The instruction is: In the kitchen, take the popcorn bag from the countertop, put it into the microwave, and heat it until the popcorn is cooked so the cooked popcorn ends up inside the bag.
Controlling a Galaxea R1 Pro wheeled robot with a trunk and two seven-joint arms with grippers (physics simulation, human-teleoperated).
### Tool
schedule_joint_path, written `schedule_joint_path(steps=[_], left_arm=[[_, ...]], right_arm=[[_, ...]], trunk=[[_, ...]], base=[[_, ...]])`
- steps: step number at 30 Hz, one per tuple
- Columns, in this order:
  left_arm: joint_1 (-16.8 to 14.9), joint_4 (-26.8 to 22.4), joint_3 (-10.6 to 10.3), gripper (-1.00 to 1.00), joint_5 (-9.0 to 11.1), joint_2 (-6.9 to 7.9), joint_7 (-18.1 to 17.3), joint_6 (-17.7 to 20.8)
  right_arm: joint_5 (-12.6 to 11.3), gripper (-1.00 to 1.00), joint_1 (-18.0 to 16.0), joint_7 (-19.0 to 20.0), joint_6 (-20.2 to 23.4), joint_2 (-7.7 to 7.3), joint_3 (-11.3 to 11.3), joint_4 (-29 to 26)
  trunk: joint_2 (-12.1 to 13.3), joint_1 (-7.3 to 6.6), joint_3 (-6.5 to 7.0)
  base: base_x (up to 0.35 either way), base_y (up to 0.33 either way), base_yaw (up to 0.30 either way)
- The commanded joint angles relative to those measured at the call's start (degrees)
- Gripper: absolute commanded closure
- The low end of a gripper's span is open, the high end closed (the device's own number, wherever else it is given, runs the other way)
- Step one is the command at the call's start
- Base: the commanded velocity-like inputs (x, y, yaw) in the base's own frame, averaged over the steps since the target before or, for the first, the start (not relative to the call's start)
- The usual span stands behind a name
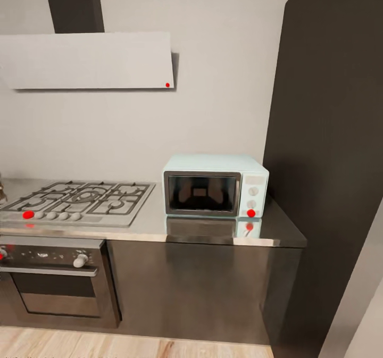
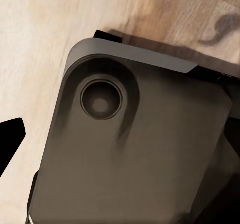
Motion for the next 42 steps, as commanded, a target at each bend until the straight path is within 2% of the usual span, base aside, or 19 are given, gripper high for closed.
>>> schedule_joint_path(steps=[1,15,18,22,23,24,28,29,34,36,37,39,40,42], left_arm=[[0.00,-0.03,0.16,-1.00,0.15,-0.02,0.05,-0.12],[0.00,-0.01,0.25,-1.00,0.15,-0.02,0.05,-0.12],[0.00,-0.03,0.25,-1.00,0.15,-0.01,0.05,-0.12],[0.00,-0.03,0.25,-1.00,0.15,-0.02,0.05,-0.12],[0.00,-0.03,0.25,-1.00,0.15,-0.02,0.05,-0.12],[0.00,-0.03,0.25,-1.00,0.15,-0.02,0.05,-0.12],[0.00,-0.03,0.25,-1.00,0.15,-0.02,0.05,-0.12],[0.00,-0.01,0.25,-1.00,0.15,-0.02,0.05,-0.12],[0.00,-0.02,0.25,-1.00,0.15,-0.02,0.05,-0.12],[0.00,-0.01,0.25,-1.00,0.15,-0.02,0.05,-0.12],[0.00,-0.03,0.25,-1.00,0.13,-0.06,0.05,-0.12],[0.00,-0.03,0.25,-1.00,0.08,-0.09,0.05,-0.12],[0.00,-0.01,0.25,-1.00,0.13,-0.10,0.05,-0.12],[0.00,-0.03,0.23,-1.00,0.14,-0.10,0.05,-0.12]], right_arm=[[-0.27,-1.00,-0.02,0.08,-0.34,0.00,-0.41,0.08],[0.24,-1.00,-0.02,0.08,0.05,0.06,0.00,0.05],[1.21,-1.00,-0.02,1.06,0.05,0.28,0.07,-2.69],[3.44,-1.00,-0.05,1.14,2.57,0.49,0.37,-14.74],[4.06,-1.00,-0.07,1.14,4.69,0.65,0.41,-18.69],[4.72,-1.00,-0.09,1.13,9.54,0.86,0.42,-25.50],[4.99,-1.00,-0.11,1.18,26.76,1.11,0.40,-46.13],[4.93,-1.00,-0.11,1.20,32.53,1.17,0.42,-53.63],[4.94,-1.00,-0.27,1.22,49.93,1.23,0.60,-78.35],[5.08,-1.00,-0.72,1.22,54.96,1.23,0.62,-85.03],[5.04,-1.00,-3.58,1.27,59.10,1.23,0.63,-88.80],[4.74,-1.00,-8.18,1.29,62.63,1.32,0.69,-89.97],[4.53,-1.00,-17.01,1.29,67.66,2.07,0.92,-90.42],[4.49,-1.00,-23.73,1.26,67.66,2.68,0.97,-90.50]], trunk=[[-0.02,0.00,-0.04],[-0.02,0.00,-0.04],[-0.02,0.00,-0.04],[-0.02,0.00,-0.04],[-0.02,0.00,-0.04],[-0.02,0.00,-0.04],[-0.02,0.00,-0.04],[-0.02,0.00,-0.04],[-0.02,0.00,-0.04],[-0.02,0.00,-0.04],[-0.02,0.00,-0.04],[-0.02,0.00,-0.04],[-0.02,0.00,-0.04],[-0.02,0.00,-0.04]], base=[[0.000,0.000,0.018],[0.000,0.000,0.001],[0.000,0.000,0.000],[0.000,0.000,0.000],[0.000,0.000,0.000],[0.000,0.000,0.000],[0.000,0.000,0.000],[0.000,0.000,0.000],[0.000,0.000,0.000],[0.000,0.000,0.000],[0.000,0.000,0.000],[0.000,0.000,0.000],[0.000,0.000,0.000],[0.000,0.000,0.000]])
